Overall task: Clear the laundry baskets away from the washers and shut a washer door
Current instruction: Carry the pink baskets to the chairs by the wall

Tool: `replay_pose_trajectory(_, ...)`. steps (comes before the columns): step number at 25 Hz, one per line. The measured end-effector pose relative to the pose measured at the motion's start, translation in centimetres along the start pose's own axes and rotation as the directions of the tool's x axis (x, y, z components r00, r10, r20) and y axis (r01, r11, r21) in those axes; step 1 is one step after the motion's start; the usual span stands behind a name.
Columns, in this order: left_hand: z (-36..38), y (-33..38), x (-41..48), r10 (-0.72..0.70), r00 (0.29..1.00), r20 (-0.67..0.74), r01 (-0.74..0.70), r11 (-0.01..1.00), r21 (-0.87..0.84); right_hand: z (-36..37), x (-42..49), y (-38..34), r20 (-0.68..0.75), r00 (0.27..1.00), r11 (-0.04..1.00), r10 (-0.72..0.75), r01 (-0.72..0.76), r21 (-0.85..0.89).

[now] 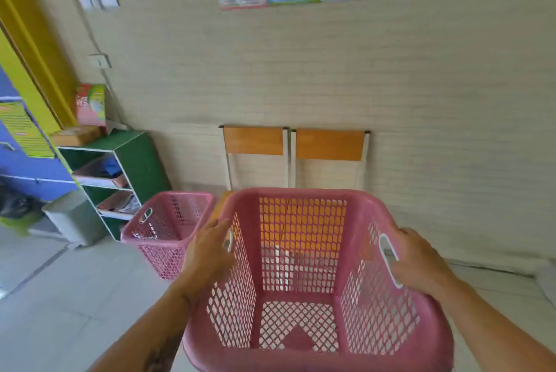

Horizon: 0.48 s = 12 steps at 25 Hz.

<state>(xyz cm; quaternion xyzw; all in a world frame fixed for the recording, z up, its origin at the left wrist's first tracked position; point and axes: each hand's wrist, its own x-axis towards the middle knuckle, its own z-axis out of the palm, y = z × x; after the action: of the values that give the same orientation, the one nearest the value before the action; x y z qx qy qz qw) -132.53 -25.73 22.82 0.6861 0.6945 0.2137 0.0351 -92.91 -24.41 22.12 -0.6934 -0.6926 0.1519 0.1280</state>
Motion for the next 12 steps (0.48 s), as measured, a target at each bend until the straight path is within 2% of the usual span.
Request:
replay_pose_trajectory(3,-3.5,-6.8,0.8,-0.101,0.994,-0.047,0.099,0.995,-0.029,2.4,3.3,-7.7,-0.019,0.996,0.996,-0.087,0.086,-0.034)
replay_pose_trajectory(5,-5.3,-11.0,1.2,-0.187,0.98,-0.071,0.186,0.982,-0.027,3.5,6.0,-12.7,0.017,0.988,0.987,-0.153,0.154,-0.041)
replay_pose_trajectory(8,-7.2,-16.6,2.4,-0.245,0.959,-0.144,0.253,0.966,0.046,5.3,10.4,-19.3,0.056,0.965,0.964,-0.255,0.258,-0.067)
replay_pose_trajectory(12,-8.7,-23.1,6.9,-0.301,0.94,-0.16,0.321,0.939,0.123,8.9,17.9,-26.1,0.12,0.938,0.944,-0.326,0.329,-0.011)
